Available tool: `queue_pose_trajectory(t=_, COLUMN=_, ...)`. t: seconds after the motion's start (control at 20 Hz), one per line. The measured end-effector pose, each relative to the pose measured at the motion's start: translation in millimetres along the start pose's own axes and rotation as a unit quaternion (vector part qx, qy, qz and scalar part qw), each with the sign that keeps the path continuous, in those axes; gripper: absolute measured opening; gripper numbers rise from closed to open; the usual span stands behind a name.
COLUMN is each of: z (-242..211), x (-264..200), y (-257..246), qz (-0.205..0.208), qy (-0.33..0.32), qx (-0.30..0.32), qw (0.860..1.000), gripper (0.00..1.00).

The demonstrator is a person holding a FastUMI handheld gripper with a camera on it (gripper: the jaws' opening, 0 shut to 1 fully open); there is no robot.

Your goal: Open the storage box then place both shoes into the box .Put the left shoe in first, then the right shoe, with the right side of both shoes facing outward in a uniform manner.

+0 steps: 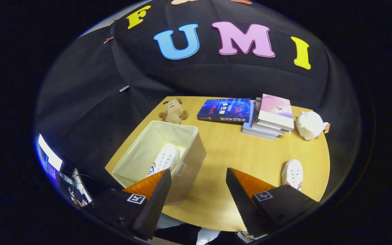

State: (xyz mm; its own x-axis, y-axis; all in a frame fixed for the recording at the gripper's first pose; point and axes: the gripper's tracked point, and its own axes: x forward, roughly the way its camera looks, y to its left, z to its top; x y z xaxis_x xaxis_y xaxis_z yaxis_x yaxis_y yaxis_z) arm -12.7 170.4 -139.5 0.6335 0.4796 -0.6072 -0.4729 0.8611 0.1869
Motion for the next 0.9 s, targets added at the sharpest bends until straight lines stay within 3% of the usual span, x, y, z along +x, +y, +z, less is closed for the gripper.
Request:
queue_pose_trajectory(t=0.4, z=-23.3, x=-32.8, y=-124.5, qz=-0.049, qy=-0.008, qx=-0.005, qw=0.999, gripper=0.99)
queue_pose_trajectory(t=0.9, z=-75.1, x=-23.8, y=-275.2, qz=-0.124, qy=0.027, qx=0.007, qw=0.992, gripper=0.99)
